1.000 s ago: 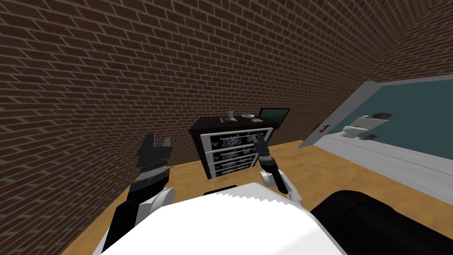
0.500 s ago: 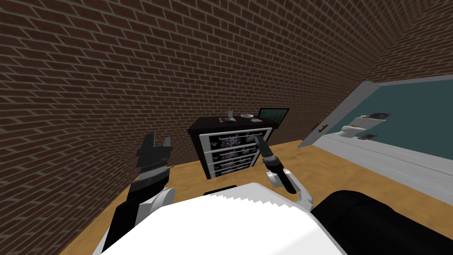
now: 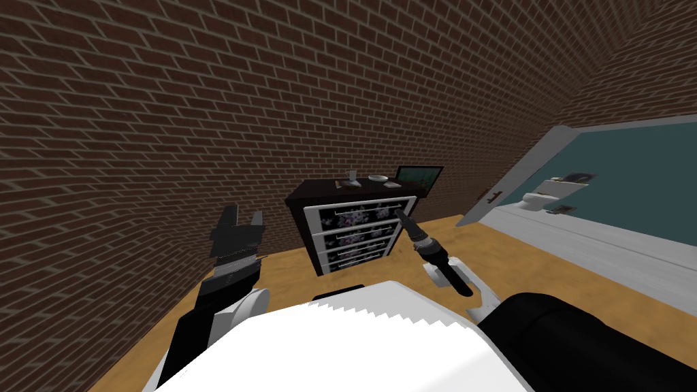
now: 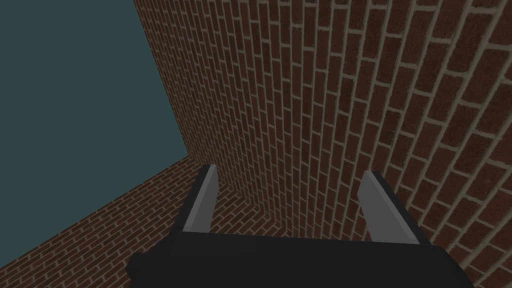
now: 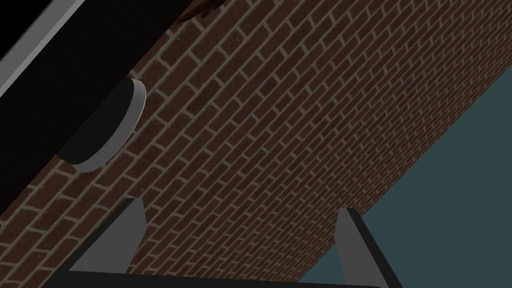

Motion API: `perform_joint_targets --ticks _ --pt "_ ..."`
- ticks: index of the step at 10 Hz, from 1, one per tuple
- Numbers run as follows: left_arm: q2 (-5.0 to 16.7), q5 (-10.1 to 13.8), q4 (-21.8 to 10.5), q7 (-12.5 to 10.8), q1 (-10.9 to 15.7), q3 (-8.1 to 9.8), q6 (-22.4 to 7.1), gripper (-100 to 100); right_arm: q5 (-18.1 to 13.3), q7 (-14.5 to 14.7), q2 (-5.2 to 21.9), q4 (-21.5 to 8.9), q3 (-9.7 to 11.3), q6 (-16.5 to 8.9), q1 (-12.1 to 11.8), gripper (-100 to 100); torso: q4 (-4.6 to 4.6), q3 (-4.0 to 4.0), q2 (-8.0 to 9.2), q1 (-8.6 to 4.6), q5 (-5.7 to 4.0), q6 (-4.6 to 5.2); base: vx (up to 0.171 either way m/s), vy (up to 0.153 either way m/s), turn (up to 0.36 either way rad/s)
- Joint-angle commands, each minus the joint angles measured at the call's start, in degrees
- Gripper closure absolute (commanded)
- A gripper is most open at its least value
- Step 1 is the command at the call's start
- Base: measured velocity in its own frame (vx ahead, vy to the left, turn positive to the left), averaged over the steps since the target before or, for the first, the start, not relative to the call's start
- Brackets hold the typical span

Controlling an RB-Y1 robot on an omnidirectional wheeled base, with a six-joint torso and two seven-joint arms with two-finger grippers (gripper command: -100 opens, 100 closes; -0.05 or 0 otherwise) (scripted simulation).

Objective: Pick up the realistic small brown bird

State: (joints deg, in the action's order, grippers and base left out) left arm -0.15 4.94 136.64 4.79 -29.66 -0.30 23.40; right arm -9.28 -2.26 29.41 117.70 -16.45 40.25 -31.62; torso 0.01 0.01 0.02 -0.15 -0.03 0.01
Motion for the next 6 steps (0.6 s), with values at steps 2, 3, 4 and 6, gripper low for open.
perform_joint_targets --ticks 2,3,4,6 --pt "0.00 0.00 0.00 0.00 0.00 0.00 0.00 0 -2.42 0.09 4.63 -1.71 -3.05 1.02 -1.10 -100 0.00 0.00 -0.01 0.03 0.00 -0.01 -0.003 -0.027 -0.013" --pt "0.00 0.00 0.00 0.00 0.00 0.00 0.00 0 -2.42 0.09 6.28 -1.71 -3.05 1.02 -1.10 -100 0.00 0.00 -0.01 0.03 0.00 0.00 0.000 -0.025 -0.009" --pt "0.00 0.00 0.00 0.00 0.00 0.00 0.00 0 -4.03 0.09 8.00 -2.88 -5.26 1.73 -1.90 -100 0.00 -0.01 -0.02 0.04 0.00 -0.01 0.002 -0.032 -0.014" --pt "0.00 0.00 0.00 0.00 0.00 0.00 0.00 0 -4.03 0.09 10.24 -2.88 -5.26 1.73 -1.90 -100 0.00 -0.01 -0.03 0.04 0.00 -0.02 0.000 -0.020 -0.004"
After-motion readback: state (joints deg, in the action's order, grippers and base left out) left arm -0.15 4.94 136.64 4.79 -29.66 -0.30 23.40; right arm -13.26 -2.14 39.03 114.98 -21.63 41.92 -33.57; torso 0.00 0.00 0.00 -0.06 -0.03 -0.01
